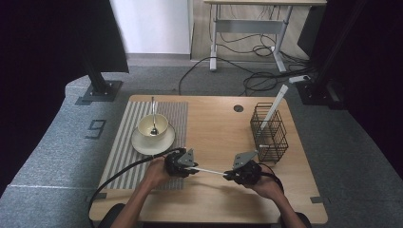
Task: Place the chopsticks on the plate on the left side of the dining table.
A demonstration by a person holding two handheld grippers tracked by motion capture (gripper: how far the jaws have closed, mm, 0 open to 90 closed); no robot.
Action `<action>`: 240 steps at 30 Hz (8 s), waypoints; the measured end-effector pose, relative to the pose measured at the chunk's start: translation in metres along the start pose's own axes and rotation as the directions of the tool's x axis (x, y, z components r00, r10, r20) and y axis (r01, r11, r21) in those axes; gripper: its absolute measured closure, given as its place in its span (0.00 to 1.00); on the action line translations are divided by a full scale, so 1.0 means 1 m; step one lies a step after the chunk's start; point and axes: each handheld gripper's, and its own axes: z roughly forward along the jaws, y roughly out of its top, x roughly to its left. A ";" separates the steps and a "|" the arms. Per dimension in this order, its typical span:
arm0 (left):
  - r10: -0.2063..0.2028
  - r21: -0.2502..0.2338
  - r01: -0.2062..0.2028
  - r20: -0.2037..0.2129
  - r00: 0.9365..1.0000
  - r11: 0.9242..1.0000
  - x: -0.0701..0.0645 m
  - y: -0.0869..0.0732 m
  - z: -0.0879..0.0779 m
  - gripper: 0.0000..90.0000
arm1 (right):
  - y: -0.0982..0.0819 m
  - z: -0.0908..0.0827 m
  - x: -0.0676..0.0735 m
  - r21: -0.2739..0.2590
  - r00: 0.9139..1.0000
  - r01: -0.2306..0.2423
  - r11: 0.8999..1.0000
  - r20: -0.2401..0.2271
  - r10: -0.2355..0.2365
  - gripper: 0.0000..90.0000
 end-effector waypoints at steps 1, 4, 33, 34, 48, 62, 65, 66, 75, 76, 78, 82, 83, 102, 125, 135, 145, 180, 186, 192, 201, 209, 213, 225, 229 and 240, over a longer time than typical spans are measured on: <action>0.004 0.005 -0.004 0.014 1.000 1.000 0.000 0.000 0.000 0.84 | 0.000 0.000 -0.001 -0.004 1.000 0.001 1.000 0.001 -0.001 0.90; 0.015 0.017 -0.016 0.065 0.998 1.000 -0.003 0.000 0.000 0.88 | -0.001 0.000 -0.003 -0.005 1.000 0.002 1.000 0.013 -0.002 0.86; -0.107 0.005 0.106 0.074 0.992 0.994 -0.010 -0.028 -0.005 0.93 | -0.014 0.015 -0.014 -0.010 0.974 -0.141 0.990 0.180 0.140 0.02; -0.112 0.005 0.112 0.069 0.991 0.994 -0.009 -0.030 -0.005 0.93 | -0.015 0.015 -0.014 -0.013 0.972 -0.145 0.989 0.184 0.145 0.01; -0.235 -0.028 0.235 0.015 0.972 0.972 -0.005 -0.056 -0.017 0.93 | -0.029 0.014 -0.013 -0.050 0.958 -0.197 0.979 0.203 0.203 0.00; -0.357 -0.059 0.355 -0.042 0.933 0.933 0.000 -0.080 -0.029 0.93 | -0.051 0.017 -0.008 -0.039 0.943 -0.253 0.967 0.214 0.256 0.00; -0.385 -0.073 0.381 -0.051 0.921 0.922 0.002 -0.086 -0.033 0.93 | -0.056 0.017 -0.006 -0.029 0.939 -0.265 0.964 0.219 0.265 0.00; -0.393 -0.073 0.389 -0.052 0.918 0.919 0.002 -0.088 -0.033 0.93 | -0.057 0.017 -0.005 -0.032 0.937 -0.272 0.962 0.219 0.272 0.00; -0.444 -0.063 0.439 -0.101 0.890 0.896 0.005 -0.101 -0.040 0.93 | -0.067 0.014 -0.003 -0.051 0.922 -0.308 0.950 0.231 0.312 0.00; -0.450 -0.069 0.445 -0.105 0.887 0.893 0.006 -0.102 -0.042 0.93 | -0.068 0.013 -0.003 -0.054 0.920 -0.313 0.948 0.232 0.317 0.00; -0.462 -0.074 0.456 -0.115 0.880 0.887 0.006 -0.105 -0.044 0.93 | -0.070 0.013 -0.004 -0.051 0.918 -0.317 0.947 0.236 0.320 0.00; -0.485 -0.085 0.478 -0.129 0.865 0.874 0.008 -0.111 -0.048 0.93 | -0.076 0.013 -0.005 -0.041 0.914 -0.322 0.946 0.245 0.322 0.00; -0.492 -0.086 0.484 -0.135 0.860 0.871 0.008 -0.113 -0.048 0.93 | -0.076 0.013 -0.005 -0.046 0.914 -0.321 0.946 0.248 0.322 0.00; -0.596 -0.105 0.590 -0.237 0.767 0.801 0.016 -0.138 -0.066 0.93 | -0.080 0.015 -0.004 -0.080 0.911 -0.308 0.948 0.264 0.318 0.00; -0.683 -0.142 0.678 -0.311 0.661 0.721 0.023 -0.157 -0.072 0.93 | -0.080 0.015 -0.005 -0.082 0.910 -0.309 0.948 0.263 0.319 0.00; -0.697 -0.160 0.688 -0.321 0.642 0.708 0.024 -0.158 -0.072 0.92 | -0.080 0.016 -0.005 -0.080 0.911 -0.307 0.948 0.263 0.317 0.00; -0.683 -0.152 0.677 -0.325 0.653 0.720 0.022 -0.156 -0.072 0.66 | -0.079 0.016 -0.005 -0.080 0.911 -0.306 0.949 0.263 0.316 0.00; -0.661 -0.350 0.578 -0.196 0.725 0.737 0.012 -0.128 -0.069 0.00 | -0.079 0.016 -0.005 -0.080 0.912 -0.306 0.949 0.263 0.316 0.00; -0.643 -0.374 0.551 -0.191 0.742 0.746 0.009 -0.123 -0.061 0.00 | -0.079 0.016 -0.005 -0.080 0.912 -0.305 0.949 0.263 0.316 0.00; -0.642 -0.370 0.549 -0.204 0.739 0.750 0.009 -0.121 -0.056 0.00 | -0.079 0.016 -0.005 -0.080 0.912 -0.306 0.949 0.263 0.316 0.00; -0.639 -0.330 0.560 -0.223 0.737 0.760 0.011 -0.122 -0.047 0.00 | -0.079 0.016 -0.005 -0.079 0.912 -0.305 0.949 0.262 0.315 0.00; -0.642 -0.300 0.572 -0.247 0.726 0.763 0.014 -0.123 -0.044 0.00 | -0.079 0.016 -0.006 -0.079 0.912 -0.306 0.949 0.261 0.316 0.00; -0.643 -0.288 0.577 -0.259 0.721 0.764 0.016 -0.124 -0.042 0.00 | -0.079 0.016 -0.006 -0.079 0.912 -0.306 0.949 0.261 0.316 0.00; -0.657 -0.273 0.598 -0.289 0.696 0.754 0.024 -0.129 -0.039 0.00 | -0.078 0.017 -0.006 -0.079 0.912 -0.307 0.948 0.260 0.317 0.00; -0.663 -0.275 0.603 -0.296 0.688 0.748 0.026 -0.131 -0.038 0.00 | -0.078 0.017 -0.006 -0.078 0.913 -0.306 0.949 0.260 0.316 0.00; -0.678 -0.284 0.615 -0.309 0.667 0.736 0.034 -0.135 -0.038 0.00 | -0.078 0.017 -0.006 -0.079 0.914 -0.302 0.950 0.259 0.312 0.00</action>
